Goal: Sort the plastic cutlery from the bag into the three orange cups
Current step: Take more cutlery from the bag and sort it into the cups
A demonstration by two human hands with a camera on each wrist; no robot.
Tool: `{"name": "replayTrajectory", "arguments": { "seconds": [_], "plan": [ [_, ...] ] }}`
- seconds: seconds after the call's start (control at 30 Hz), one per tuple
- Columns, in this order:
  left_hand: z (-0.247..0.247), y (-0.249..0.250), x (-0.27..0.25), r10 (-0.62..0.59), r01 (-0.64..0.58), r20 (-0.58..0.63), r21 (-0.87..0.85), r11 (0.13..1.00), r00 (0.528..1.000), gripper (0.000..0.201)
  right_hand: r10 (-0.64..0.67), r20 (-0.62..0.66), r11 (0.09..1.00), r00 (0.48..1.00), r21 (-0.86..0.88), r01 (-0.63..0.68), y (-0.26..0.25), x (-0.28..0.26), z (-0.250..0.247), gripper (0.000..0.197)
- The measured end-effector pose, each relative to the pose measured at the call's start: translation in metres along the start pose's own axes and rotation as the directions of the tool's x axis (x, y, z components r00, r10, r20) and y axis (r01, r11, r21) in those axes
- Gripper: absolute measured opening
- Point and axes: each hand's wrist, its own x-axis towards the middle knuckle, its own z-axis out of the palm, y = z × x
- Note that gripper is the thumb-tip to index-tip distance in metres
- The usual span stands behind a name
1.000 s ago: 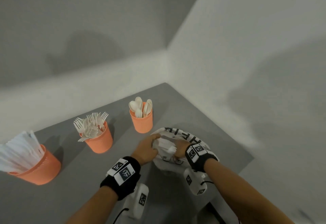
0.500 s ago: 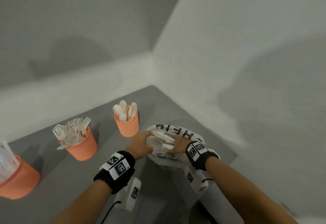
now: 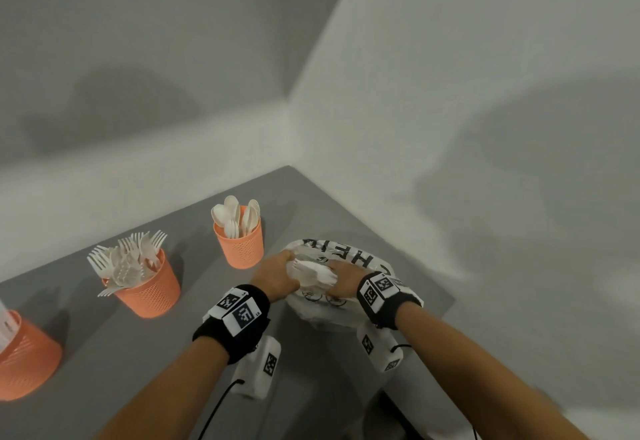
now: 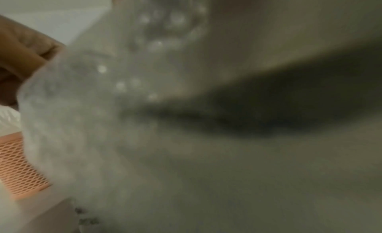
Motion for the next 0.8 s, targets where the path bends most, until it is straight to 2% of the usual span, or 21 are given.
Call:
{"name": "replayTrajectory", "arguments": {
  "seconds": [0.17, 0.27, 0.4, 0.53, 0.63, 0.73, 0.8],
  "plan": [
    [0.001, -0.001, 0.001, -0.007, 0.007, 0.019, -0.005, 1.000, 1.000, 0.058, 0.058, 0.045, 0.998, 0.997, -0.015, -0.057, -0.003, 0.006, -0.003, 0.047],
    [-0.002, 0.000, 0.000, 0.001, -0.001, 0.047, 0.002, 1.000, 0.999, 0.057, 0.069, 0.069, 0.997, 0.995, -0.031, -0.067, 0.000, 0.004, -0.007, 0.054],
    [-0.006, -0.001, 0.003, 0.002, -0.002, 0.039, 0.003, 1.000, 0.999, 0.054, 0.086, 0.031, 0.996, 0.996, -0.007, -0.086, 0.002, 0.004, -0.008, 0.060],
    [-0.005, -0.002, 0.005, -0.020, 0.020, 0.033, 0.008, 1.000, 0.999, 0.056, 0.047, 0.019, 0.998, 0.999, 0.028, -0.048, 0.001, 0.003, -0.008, 0.060],
    [-0.005, -0.002, 0.006, -0.061, 0.063, 0.030, -0.049, 0.997, 0.998, 0.052, 0.003, -0.032, 0.994, 0.999, 0.107, 0.000, 0.005, 0.000, -0.011, 0.049],
    [-0.003, -0.002, 0.009, -0.083, 0.090, 0.063, -0.129, 0.987, 0.995, 0.052, -0.064, -0.105, 0.962, 0.992, 0.258, 0.090, 0.005, -0.008, -0.014, 0.032],
    [0.001, -0.001, 0.010, -0.088, 0.111, 0.093, -0.289, 0.951, 0.992, 0.051, -0.109, -0.141, 0.927, 0.984, 0.344, 0.152, 0.003, -0.012, -0.016, 0.022]
  ]
}}
